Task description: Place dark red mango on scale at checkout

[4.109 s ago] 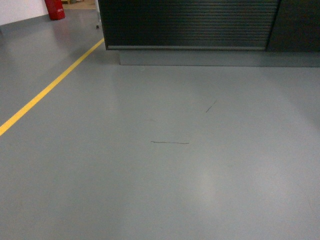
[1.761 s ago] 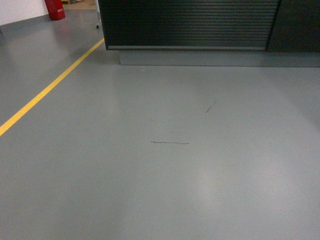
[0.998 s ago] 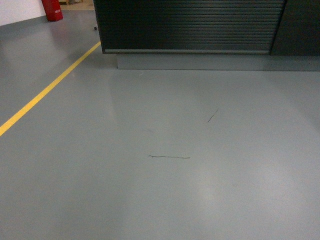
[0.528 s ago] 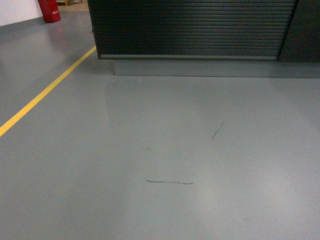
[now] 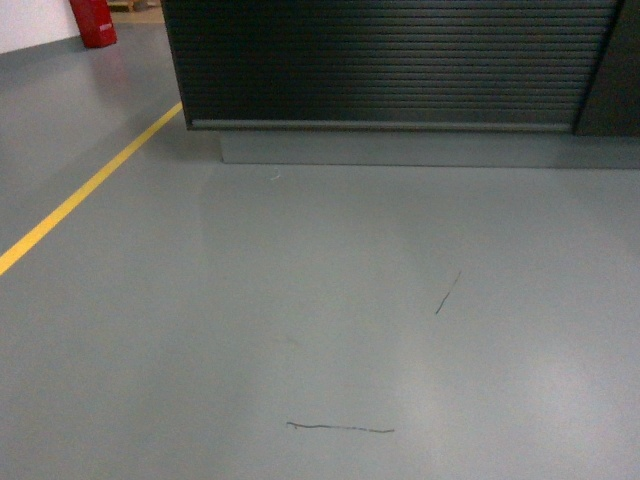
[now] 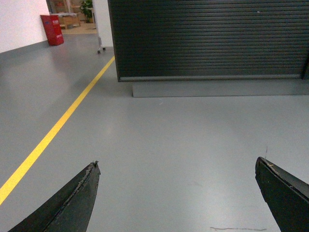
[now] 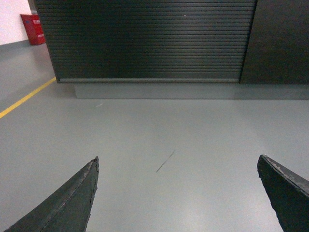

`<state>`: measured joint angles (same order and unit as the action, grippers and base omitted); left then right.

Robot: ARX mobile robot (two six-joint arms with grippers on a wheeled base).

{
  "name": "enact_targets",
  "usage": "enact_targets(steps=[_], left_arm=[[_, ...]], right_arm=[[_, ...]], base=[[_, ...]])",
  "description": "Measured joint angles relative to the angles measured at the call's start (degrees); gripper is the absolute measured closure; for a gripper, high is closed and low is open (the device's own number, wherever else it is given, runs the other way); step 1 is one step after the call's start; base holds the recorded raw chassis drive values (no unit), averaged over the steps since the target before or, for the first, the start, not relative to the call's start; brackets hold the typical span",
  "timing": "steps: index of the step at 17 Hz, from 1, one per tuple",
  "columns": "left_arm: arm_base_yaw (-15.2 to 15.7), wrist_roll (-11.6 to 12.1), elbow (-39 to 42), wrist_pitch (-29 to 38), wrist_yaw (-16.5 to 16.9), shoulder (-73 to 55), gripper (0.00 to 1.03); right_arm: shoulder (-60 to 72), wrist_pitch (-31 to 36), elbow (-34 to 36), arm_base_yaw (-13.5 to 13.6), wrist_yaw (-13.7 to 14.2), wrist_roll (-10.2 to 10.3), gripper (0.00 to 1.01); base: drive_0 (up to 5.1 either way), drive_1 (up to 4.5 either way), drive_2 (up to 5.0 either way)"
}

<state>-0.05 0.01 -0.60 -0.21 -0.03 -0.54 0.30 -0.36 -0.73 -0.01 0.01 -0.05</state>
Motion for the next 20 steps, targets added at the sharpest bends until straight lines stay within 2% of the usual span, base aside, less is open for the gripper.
enact_targets(steps=[20], left_arm=[[0.0, 0.0, 0.0, -0.1, 0.0, 0.0, 0.05]], right_arm=[[0.0, 0.2, 0.0, 0.0, 0.0, 0.0, 0.03]], base=[[-0.1, 4.25, -4.4]])
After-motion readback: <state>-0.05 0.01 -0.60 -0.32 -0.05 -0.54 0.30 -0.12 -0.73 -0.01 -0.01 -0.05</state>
